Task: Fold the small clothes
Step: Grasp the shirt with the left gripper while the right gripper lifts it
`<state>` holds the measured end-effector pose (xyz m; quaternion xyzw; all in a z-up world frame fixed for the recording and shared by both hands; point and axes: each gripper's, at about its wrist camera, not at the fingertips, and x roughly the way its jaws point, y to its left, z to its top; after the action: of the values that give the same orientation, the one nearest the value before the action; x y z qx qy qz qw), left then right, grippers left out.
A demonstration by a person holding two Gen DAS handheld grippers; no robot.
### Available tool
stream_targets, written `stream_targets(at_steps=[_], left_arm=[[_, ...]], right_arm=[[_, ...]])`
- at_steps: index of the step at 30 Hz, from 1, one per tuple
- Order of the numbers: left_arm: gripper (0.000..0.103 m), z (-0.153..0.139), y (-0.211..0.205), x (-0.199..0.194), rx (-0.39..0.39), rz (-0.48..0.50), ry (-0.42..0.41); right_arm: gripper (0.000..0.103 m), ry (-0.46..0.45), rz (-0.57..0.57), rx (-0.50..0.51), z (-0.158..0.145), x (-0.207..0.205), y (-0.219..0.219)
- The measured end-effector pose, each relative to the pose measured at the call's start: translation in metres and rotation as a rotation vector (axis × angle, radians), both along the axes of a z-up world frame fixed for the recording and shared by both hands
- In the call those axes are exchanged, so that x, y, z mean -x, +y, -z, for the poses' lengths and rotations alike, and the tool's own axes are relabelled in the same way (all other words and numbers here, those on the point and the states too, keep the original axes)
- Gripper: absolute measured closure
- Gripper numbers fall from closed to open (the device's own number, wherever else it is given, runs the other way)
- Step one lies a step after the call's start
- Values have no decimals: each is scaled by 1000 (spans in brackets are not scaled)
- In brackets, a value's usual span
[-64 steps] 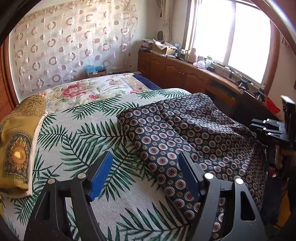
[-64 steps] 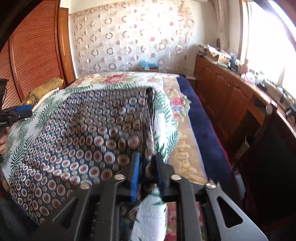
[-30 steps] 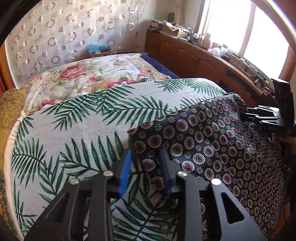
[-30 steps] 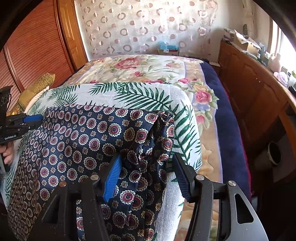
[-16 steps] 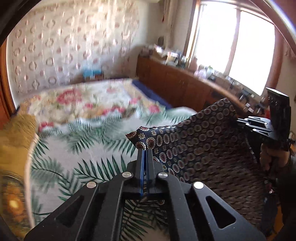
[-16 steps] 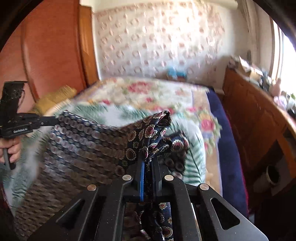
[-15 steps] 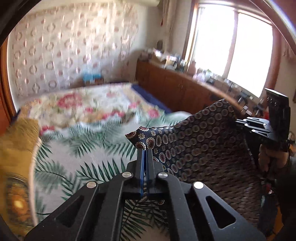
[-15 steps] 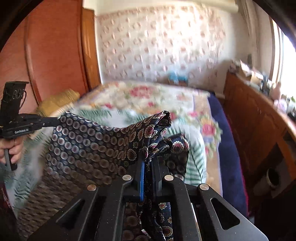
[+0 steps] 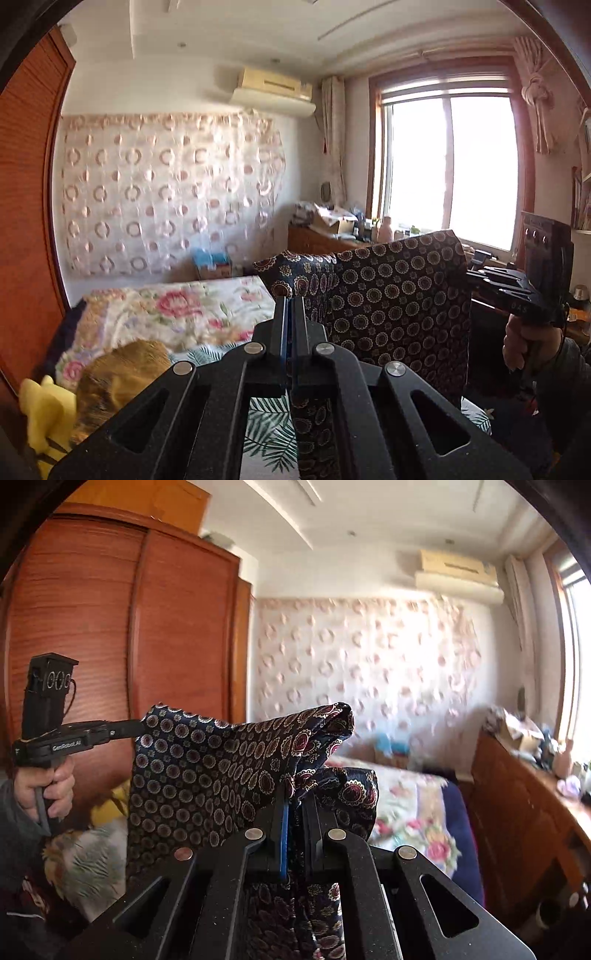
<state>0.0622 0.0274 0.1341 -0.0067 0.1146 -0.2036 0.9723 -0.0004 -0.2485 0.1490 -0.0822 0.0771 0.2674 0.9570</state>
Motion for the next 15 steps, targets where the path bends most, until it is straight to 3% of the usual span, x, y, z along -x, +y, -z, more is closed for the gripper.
stream_targets(at_steps=[5, 9, 15], left_arm=[[101, -28, 18, 27, -15, -34, -79], [101, -35, 36, 19, -14, -82, -92], [101, 19, 54, -59, -61, -164, 24]], right_arm=[[98, -46, -49, -14, -28, 37, 13], [98, -72, -66, -4, -41, 40, 14], [98, 34, -26, 44, -19, -30, 18]])
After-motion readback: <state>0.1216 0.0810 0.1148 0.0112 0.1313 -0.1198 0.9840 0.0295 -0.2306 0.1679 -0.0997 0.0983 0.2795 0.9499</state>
